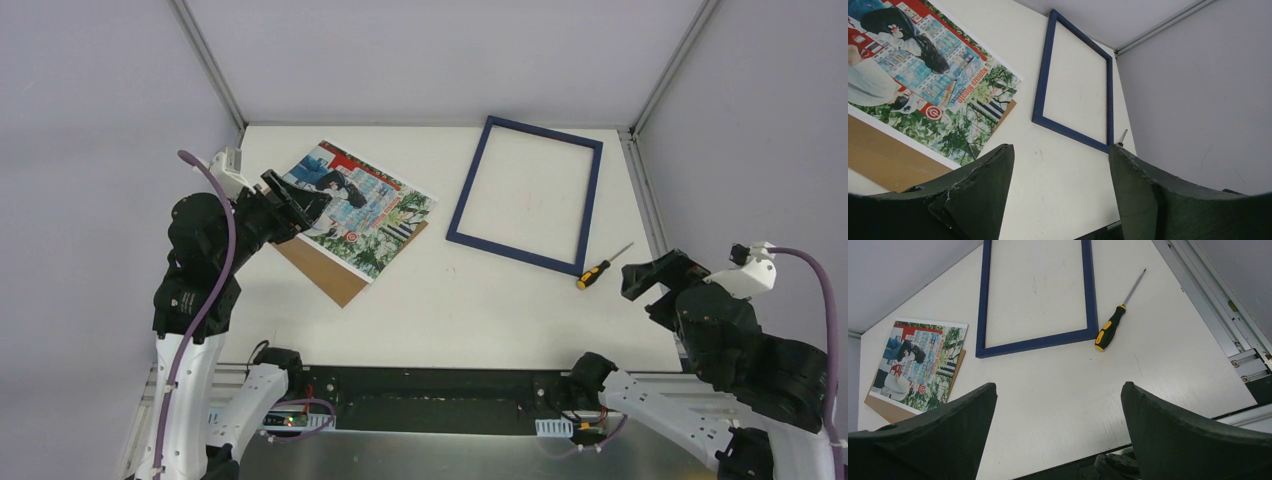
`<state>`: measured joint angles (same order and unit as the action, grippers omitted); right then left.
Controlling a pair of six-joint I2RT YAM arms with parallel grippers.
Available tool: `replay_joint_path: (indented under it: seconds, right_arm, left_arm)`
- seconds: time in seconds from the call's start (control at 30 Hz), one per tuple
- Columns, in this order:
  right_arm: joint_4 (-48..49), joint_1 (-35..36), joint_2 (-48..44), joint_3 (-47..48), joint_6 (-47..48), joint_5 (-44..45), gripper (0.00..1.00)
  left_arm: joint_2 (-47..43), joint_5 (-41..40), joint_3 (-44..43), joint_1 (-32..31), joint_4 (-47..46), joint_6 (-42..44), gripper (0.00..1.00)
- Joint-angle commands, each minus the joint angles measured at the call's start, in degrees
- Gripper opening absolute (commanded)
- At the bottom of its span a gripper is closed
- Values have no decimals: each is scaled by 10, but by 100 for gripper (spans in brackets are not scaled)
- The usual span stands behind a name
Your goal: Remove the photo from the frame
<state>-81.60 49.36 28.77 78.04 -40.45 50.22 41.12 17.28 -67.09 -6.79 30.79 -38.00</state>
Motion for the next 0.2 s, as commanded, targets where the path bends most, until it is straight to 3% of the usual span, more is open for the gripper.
replay_joint_path:
  seconds: [0.0, 0.17]
  right_arm:
    - [-21, -1, 4, 15, -17, 19, 99]
    - [5, -1, -5, 12, 9, 2, 99]
  left_arm:
    - [-4, -13, -9, -3, -7, 14, 70]
    - [-6, -14, -7, -2, -3, 10, 70]
